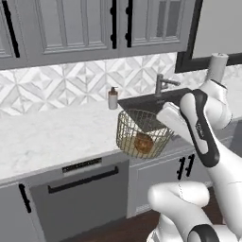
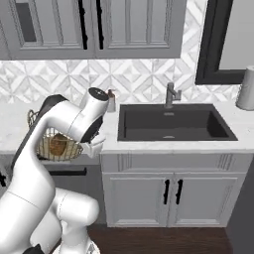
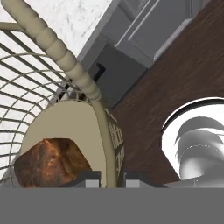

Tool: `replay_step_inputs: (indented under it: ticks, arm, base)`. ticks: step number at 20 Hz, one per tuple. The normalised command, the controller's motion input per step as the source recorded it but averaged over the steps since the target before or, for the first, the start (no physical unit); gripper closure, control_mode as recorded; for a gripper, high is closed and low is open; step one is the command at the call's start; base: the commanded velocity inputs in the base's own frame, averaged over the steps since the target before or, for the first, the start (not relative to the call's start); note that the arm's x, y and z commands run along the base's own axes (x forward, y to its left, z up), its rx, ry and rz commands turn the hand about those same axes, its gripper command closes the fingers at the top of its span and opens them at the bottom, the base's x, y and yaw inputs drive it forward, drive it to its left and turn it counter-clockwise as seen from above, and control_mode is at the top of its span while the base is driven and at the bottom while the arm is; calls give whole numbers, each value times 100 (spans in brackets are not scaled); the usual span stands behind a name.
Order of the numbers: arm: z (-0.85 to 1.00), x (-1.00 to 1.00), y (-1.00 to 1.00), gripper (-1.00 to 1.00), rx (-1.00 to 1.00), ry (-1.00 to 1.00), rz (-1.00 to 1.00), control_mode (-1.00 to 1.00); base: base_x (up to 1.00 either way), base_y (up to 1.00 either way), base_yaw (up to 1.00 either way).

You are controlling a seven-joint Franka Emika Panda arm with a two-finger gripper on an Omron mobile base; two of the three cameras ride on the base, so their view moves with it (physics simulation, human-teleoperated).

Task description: Open the cabinet, pick up the bread from the cabinet and place it in the basket. Then move the basket to the dining counter.

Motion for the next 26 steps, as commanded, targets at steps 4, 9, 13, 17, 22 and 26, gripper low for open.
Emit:
replay_step_inputs:
  ticks: [4, 9, 13, 17, 22, 26]
  arm:
    - [0, 0, 0, 100, 0, 0, 0, 100]
    - [0, 0, 0, 100, 0, 0, 0, 100]
    - [0, 0, 0, 100, 0, 0, 0, 100]
    - [0, 0, 0, 100, 0, 0, 0, 100]
    - [0, 0, 0, 100, 0, 0, 0, 100]
    - [0, 0, 0, 100, 0, 0, 0, 100]
  base:
    - [0, -54, -75]
    - [3, -49, -80]
    - [5, -40, -83]
    - [7, -44, -82]
    - [16, -45, -78]
    - [21, -71, -59]
